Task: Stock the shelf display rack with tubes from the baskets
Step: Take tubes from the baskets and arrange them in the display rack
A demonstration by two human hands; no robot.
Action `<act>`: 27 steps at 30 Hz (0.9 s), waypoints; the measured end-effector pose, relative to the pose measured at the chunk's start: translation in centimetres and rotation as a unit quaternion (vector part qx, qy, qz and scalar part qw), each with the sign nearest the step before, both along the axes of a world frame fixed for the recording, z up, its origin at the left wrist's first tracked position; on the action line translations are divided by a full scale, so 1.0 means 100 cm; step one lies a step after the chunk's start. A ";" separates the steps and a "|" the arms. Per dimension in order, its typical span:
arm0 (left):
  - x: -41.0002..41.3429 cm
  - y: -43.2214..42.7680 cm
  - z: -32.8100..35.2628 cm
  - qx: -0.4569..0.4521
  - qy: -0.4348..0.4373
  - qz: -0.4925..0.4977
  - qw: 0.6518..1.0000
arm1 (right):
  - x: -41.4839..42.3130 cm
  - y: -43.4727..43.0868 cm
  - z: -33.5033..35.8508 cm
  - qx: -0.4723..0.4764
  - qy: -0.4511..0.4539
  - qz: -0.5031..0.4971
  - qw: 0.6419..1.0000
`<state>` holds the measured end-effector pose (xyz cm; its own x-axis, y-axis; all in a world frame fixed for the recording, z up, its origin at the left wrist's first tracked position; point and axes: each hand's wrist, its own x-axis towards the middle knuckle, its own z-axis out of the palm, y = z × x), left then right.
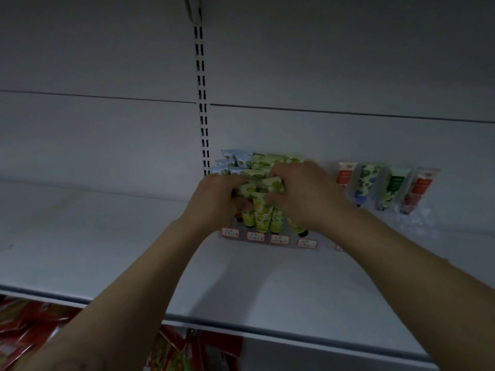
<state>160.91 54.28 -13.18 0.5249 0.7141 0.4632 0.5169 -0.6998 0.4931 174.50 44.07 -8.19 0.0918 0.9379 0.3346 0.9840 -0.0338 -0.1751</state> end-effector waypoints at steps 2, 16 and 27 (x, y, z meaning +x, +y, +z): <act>-0.001 0.001 0.003 -0.011 0.002 -0.003 1.000 | -0.012 0.008 -0.003 -0.030 -0.095 -0.018 0.995; 0.007 0.003 0.000 0.059 0.099 0.059 0.992 | -0.017 0.013 -0.004 -0.023 -0.164 -0.082 0.983; 0.022 -0.007 0.004 0.083 0.145 0.043 0.985 | 0.000 0.025 -0.004 -0.022 -0.082 -0.085 0.993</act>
